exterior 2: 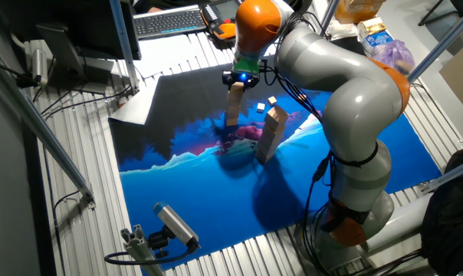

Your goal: Stack the blocks in a vertical line of five

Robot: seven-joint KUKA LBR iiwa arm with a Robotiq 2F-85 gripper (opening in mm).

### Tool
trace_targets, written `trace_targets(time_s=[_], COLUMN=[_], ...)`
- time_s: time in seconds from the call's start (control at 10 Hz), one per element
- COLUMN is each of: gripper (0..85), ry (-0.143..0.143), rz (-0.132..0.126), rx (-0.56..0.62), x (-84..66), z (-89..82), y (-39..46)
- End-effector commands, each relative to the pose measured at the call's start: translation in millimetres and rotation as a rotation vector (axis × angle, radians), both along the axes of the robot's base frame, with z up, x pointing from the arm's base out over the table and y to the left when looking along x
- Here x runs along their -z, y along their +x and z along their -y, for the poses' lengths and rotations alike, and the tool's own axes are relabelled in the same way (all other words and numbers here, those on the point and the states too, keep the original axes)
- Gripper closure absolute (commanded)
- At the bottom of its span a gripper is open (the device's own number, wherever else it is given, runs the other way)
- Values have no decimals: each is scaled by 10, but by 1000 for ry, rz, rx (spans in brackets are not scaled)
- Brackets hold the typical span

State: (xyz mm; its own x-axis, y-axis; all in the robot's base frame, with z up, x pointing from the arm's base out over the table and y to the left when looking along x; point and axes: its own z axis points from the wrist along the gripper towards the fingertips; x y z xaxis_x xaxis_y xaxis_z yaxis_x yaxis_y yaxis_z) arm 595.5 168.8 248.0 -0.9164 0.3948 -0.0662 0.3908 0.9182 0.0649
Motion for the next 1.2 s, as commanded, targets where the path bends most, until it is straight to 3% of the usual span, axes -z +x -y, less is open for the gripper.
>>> trace_targets(time_s=[0.0, 0.4, 0.8, 1.0, 1.1], gripper=[170, 170, 170, 170, 170], ry=[1, -5, 10, 29, 20], rz=[1, 4, -1, -10, -13], rx=[3, 15, 27, 31, 17], x=[0, -11, -174, -283, -331], z=[-1, 3, 68, 146, 208], y=[0, 0, -19, 24, 56])
